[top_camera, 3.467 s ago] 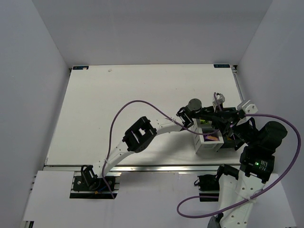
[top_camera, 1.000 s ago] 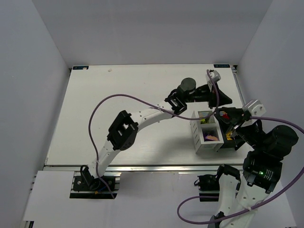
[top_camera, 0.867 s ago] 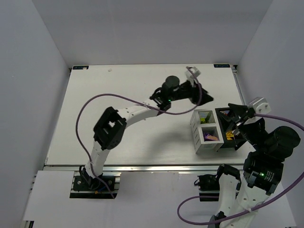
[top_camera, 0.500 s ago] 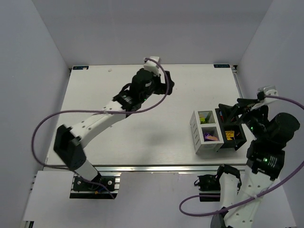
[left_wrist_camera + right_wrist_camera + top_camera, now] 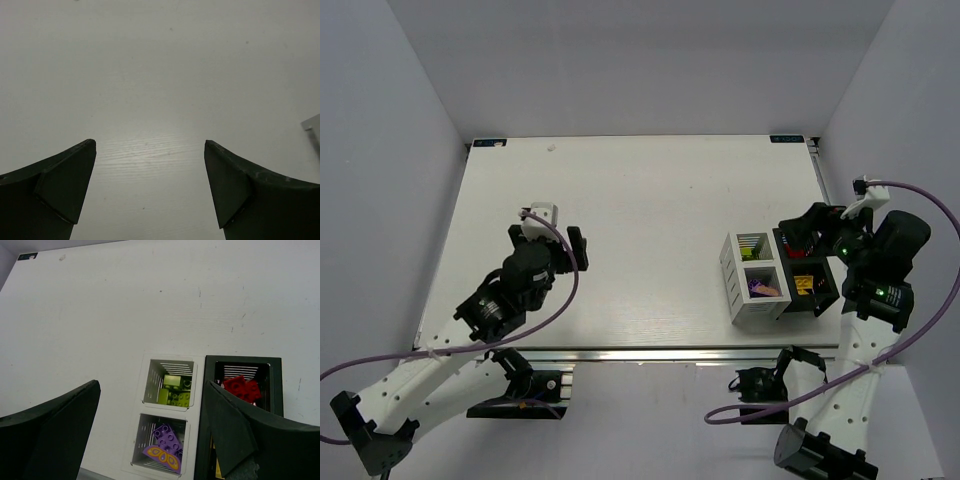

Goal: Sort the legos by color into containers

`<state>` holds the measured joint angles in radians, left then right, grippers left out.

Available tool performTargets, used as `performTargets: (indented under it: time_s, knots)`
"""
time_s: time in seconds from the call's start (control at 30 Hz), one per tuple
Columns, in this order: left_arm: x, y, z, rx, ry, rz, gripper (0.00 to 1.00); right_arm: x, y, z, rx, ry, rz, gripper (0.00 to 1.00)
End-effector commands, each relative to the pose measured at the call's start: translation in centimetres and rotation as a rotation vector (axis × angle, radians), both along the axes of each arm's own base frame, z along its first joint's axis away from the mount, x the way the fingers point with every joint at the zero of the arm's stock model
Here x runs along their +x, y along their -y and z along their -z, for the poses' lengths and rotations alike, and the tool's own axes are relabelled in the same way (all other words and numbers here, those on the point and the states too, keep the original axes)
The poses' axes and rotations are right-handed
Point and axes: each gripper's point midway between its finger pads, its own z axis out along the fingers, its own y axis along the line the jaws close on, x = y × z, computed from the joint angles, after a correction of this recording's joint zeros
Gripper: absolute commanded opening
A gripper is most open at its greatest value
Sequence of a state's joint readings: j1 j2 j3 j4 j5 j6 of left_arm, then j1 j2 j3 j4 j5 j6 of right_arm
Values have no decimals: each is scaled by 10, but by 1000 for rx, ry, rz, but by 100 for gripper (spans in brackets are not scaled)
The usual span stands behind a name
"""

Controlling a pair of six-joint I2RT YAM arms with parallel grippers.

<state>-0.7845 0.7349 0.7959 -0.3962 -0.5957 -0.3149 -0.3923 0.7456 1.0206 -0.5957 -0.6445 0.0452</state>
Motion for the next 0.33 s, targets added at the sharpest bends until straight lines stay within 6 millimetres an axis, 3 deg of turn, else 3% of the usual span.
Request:
performTargets:
  time_s: [0.0, 0.1, 0.13, 0.3]
  knots:
    - [0, -9, 16, 92, -2, -8, 98, 6, 1, 1, -10, 23, -18, 89]
    - [-2, -10, 8, 84, 27, 2, 98, 10, 2, 12, 10, -20, -20, 89]
    - [-3, -10, 14, 98, 27, 11, 98, 11, 3, 14, 8, -23, -15, 89]
    - [-11, -7, 13, 65, 28, 57, 98, 11, 0, 17, -14, 58, -32, 90]
